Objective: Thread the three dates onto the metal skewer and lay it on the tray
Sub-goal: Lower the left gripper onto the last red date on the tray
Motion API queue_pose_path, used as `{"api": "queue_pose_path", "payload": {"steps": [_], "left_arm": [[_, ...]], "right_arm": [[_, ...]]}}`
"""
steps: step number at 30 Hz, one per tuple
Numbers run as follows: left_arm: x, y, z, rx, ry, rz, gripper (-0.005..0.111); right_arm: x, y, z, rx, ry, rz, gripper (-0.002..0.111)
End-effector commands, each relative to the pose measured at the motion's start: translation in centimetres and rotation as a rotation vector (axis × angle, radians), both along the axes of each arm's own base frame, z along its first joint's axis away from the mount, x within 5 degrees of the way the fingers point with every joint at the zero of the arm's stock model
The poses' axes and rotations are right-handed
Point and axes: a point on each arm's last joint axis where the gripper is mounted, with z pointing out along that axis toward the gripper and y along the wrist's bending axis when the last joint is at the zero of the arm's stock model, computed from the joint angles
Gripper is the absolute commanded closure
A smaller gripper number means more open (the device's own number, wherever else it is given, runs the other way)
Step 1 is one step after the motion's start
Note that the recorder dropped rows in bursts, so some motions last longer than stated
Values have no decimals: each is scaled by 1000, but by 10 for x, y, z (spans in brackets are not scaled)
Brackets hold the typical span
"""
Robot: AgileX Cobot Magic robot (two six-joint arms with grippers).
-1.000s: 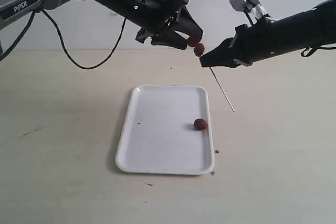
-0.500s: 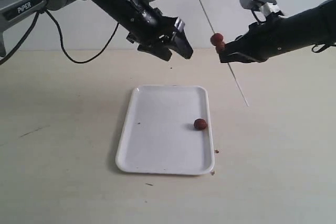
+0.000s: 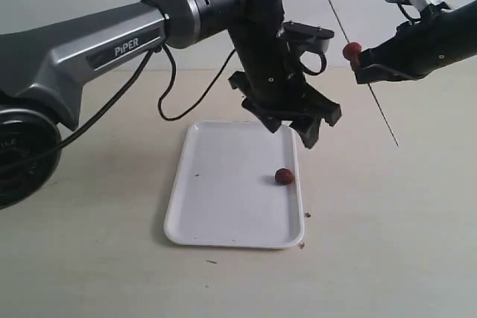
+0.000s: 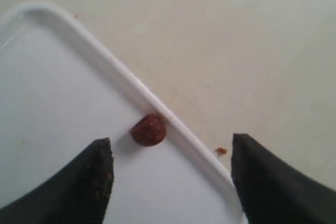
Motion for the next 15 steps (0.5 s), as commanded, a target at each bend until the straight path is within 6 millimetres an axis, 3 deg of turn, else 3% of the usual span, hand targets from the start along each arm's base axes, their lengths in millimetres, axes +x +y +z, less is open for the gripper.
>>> {"api": "queue_pose_path", "payload": {"steps": [1, 7, 15], "left_arm": [[0, 5, -21, 91, 54, 256, 54], [-1, -1, -54, 107, 125, 396, 50], [-6, -10, -66, 70, 185, 450, 47]], "right_arm": [[-1, -2, 5, -1, -11, -5, 108], [-1, -2, 5, 12, 0, -14, 108], [-3, 1, 5, 36, 18, 8, 108]]}}
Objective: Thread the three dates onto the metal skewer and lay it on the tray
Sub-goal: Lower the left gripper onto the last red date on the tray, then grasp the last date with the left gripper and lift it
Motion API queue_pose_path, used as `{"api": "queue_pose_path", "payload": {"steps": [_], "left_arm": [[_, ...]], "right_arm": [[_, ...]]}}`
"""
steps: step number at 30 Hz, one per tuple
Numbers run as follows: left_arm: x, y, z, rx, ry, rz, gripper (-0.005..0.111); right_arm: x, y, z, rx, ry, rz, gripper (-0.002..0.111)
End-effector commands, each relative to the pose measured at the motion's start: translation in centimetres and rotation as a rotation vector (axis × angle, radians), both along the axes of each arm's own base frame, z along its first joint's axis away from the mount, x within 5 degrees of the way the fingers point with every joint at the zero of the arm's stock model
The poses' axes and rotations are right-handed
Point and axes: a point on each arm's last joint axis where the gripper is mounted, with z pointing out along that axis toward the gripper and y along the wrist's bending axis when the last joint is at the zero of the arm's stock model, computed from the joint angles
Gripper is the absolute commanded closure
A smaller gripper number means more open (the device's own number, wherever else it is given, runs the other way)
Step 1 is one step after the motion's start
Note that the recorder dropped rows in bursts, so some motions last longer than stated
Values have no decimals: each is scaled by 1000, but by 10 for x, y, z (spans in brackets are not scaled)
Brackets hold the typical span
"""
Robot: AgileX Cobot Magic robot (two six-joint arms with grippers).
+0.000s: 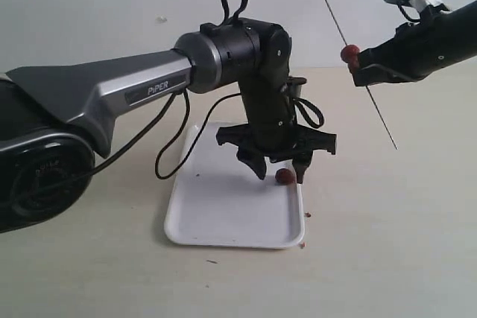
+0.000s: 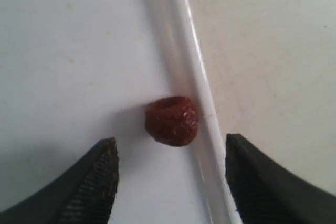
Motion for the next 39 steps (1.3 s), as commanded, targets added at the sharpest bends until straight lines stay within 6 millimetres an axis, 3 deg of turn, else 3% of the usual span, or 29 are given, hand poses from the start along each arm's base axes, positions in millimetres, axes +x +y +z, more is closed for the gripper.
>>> {"api": "queue_pose_path", "payload": {"steps": [1, 12, 17, 25, 36, 39], "left_arm": [[-2, -6, -1, -15, -13, 51, 47], [4, -7, -32, 5, -14, 127, 47], [5, -7, -31, -5, -25, 130, 50], [4, -6, -32, 5, -20, 105, 74], [4, -7, -32, 5, -19, 74, 74], [5, -4, -22, -3, -33, 53, 74]], "right_arm": [[-1, -1, 5, 11, -6, -1, 108], [-2, 0, 6, 23, -2, 3, 108], [-2, 0, 6, 23, -2, 3, 108], [-1, 0, 6, 26, -3, 1, 108], [-1, 0, 6, 27, -3, 0, 108], [-2, 0, 6, 29, -1, 3, 108]]}}
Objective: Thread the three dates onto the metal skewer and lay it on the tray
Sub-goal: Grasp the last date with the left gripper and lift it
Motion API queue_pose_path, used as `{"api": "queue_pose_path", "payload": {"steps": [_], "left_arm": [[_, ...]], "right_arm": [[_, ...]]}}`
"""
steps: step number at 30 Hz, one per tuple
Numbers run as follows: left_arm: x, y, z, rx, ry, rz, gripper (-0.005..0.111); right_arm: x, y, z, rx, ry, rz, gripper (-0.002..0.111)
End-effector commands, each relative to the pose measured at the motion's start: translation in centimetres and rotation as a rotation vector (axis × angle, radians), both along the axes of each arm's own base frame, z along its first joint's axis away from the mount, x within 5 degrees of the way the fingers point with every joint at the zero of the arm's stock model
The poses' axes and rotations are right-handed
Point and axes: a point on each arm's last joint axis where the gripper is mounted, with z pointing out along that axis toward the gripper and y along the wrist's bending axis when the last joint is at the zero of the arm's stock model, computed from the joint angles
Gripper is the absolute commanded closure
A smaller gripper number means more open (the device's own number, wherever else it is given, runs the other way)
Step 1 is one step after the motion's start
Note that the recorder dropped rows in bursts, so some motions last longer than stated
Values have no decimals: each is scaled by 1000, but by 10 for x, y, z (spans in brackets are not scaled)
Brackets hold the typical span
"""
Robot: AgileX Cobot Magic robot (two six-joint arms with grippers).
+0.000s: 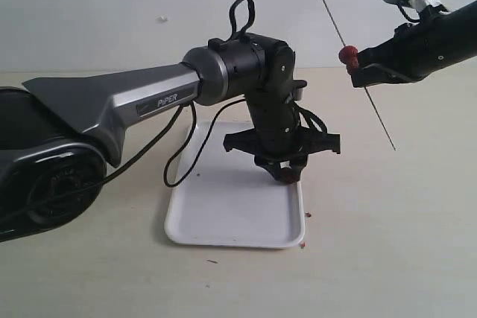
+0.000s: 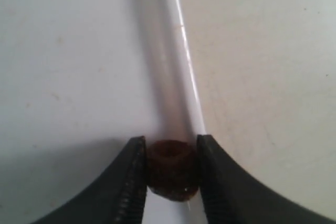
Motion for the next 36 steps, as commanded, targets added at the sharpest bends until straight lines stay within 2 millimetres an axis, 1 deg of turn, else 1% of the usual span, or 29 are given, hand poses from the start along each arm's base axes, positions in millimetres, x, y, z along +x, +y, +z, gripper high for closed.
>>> {"api": "queue_pose_path", "payload": {"steps": [1, 2, 7, 13, 16, 18, 21, 24, 28, 32, 36], "left_arm": [[3, 7, 2, 23, 9, -16, 74], [5, 10, 10, 22, 5, -22, 74], [12, 23, 22, 32, 10, -31, 74], [29, 44, 37, 11, -3, 21, 74], [42, 59, 47, -57, 6, 71, 74], [52, 70, 56, -137, 22, 98, 75], [63, 82, 68, -281, 55, 117, 75], [75, 94, 76, -403, 61, 149, 75], [92, 108, 83, -510, 22, 212, 75], [105, 119, 87, -570, -41, 252, 75], [114, 128, 92, -625, -84, 281, 75]], "right_arm": [[-1, -1, 6, 13, -11, -6, 108], [-1, -1, 6, 13, -11, -6, 108], [-1, -1, 6, 16, -6, 2, 108], [-3, 1, 5, 27, 8, 24, 108], [-4, 2, 5, 34, 17, 38, 108], [-4, 3, 5, 37, 22, 44, 108], [-4, 6, -2, 48, 44, 58, 108], [-4, 13, -14, 64, 84, 110, 108], [-8, 25, -24, 112, 150, 195, 108], [-15, 28, -27, 141, 209, 262, 108], [-19, 28, -28, 128, 239, 304, 108]]}}
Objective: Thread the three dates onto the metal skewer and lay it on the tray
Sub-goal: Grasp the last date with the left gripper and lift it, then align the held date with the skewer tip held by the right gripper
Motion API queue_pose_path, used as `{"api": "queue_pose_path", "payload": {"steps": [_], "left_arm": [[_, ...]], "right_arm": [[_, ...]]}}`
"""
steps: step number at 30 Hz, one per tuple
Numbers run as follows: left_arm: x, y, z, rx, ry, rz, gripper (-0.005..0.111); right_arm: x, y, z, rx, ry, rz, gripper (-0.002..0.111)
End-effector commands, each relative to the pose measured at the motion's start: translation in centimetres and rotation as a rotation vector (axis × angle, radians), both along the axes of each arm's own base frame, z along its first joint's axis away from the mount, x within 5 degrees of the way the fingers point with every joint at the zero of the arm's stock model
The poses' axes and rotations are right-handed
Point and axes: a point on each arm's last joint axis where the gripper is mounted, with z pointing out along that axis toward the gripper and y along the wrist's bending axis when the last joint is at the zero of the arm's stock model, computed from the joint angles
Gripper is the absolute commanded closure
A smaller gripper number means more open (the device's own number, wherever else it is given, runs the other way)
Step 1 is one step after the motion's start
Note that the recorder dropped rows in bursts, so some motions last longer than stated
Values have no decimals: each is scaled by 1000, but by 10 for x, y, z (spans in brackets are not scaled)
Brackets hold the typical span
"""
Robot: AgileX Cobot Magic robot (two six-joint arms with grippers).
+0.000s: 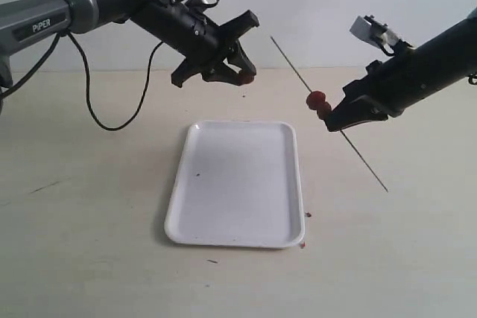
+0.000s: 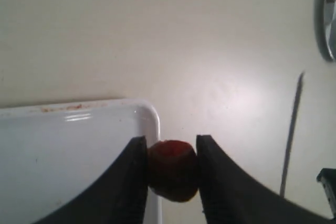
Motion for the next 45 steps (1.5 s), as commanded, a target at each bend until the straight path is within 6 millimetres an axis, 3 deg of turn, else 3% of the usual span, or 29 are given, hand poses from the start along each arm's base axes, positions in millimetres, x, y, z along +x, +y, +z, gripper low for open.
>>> {"api": "queue_pose_path", "payload": {"steps": [1, 5, 9, 12, 24, 30, 45], "left_arm": [[10, 9, 13, -71, -63, 47, 75], [16, 13, 16, -81, -123, 67, 76], [15, 8, 18, -111, -120, 71, 88], [14, 8, 18, -108, -126, 57, 88], [11, 7, 17, -104, -108, 32, 88], [10, 5, 19, -138, -117, 8, 74], [10, 5, 19, -136, -118, 7, 74]], "right_arm": [[-4, 1, 2, -4, 12, 52, 108], [-6, 2, 2, -2, 26, 71, 108], [-9, 12, 0, -28, 36, 129, 108], [-7, 29, -1, -57, 11, 156, 108], [-5, 29, -4, -96, 12, 138, 108], [-5, 29, -4, -96, 12, 138, 108], [-3, 27, -4, -112, -8, 115, 108]]}}
